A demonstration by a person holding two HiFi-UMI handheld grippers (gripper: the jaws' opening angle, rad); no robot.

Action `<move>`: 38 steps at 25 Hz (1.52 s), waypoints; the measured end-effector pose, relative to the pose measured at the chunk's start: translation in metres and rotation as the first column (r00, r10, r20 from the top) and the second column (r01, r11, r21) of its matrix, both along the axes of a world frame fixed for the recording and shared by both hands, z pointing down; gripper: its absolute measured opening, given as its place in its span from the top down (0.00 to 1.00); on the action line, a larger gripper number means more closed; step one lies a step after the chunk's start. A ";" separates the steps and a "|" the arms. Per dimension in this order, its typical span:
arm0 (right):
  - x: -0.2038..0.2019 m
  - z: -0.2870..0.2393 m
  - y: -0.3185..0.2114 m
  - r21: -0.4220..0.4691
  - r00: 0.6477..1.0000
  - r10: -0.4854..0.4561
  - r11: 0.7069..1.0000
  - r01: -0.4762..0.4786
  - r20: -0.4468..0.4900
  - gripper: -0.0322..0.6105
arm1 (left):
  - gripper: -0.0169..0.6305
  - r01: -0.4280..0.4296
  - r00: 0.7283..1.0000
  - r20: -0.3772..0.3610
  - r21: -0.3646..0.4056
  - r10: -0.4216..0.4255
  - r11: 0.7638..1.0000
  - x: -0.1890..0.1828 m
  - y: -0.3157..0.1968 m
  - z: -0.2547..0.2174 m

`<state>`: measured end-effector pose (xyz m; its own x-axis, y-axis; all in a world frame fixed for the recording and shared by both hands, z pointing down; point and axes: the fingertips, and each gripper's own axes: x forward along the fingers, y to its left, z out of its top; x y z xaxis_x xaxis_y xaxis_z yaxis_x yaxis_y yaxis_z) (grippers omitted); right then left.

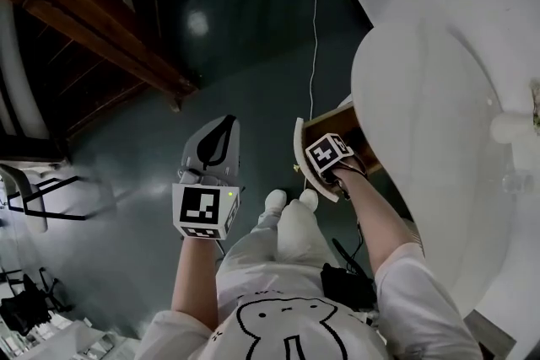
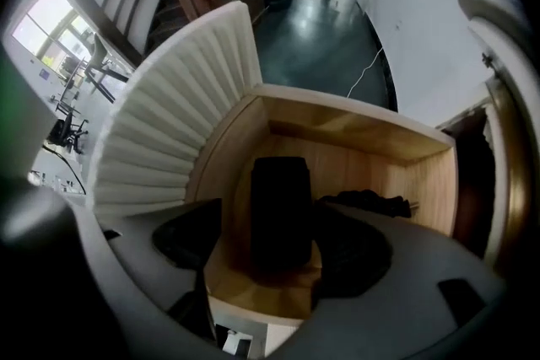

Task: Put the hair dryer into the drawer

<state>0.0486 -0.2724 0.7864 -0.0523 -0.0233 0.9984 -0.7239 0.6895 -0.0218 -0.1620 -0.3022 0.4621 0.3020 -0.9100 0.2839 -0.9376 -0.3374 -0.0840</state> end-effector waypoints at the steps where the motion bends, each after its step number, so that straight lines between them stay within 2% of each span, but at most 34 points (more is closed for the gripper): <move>1: -0.001 -0.006 0.002 0.002 1.000 -0.013 1.000 0.013 -0.004 0.42 | 0.94 -0.003 1.000 -0.005 0.007 0.003 1.000 0.003 0.000 -0.005; 18: -0.016 -0.107 0.022 0.037 0.997 -0.046 0.998 0.043 0.065 0.43 | 0.94 -0.053 0.994 -0.094 0.095 0.062 0.994 0.026 -0.002 -0.070; 33: -0.033 -0.188 0.009 0.177 0.980 -0.093 0.982 0.062 0.174 0.45 | 0.94 -0.134 0.982 -0.114 0.169 0.154 0.977 0.050 -0.025 -0.111; 38: -0.022 -0.214 -0.003 0.260 0.978 -0.117 0.963 0.069 0.174 0.52 | 0.94 -0.161 0.977 -0.108 0.199 0.185 0.967 0.066 -0.035 -0.125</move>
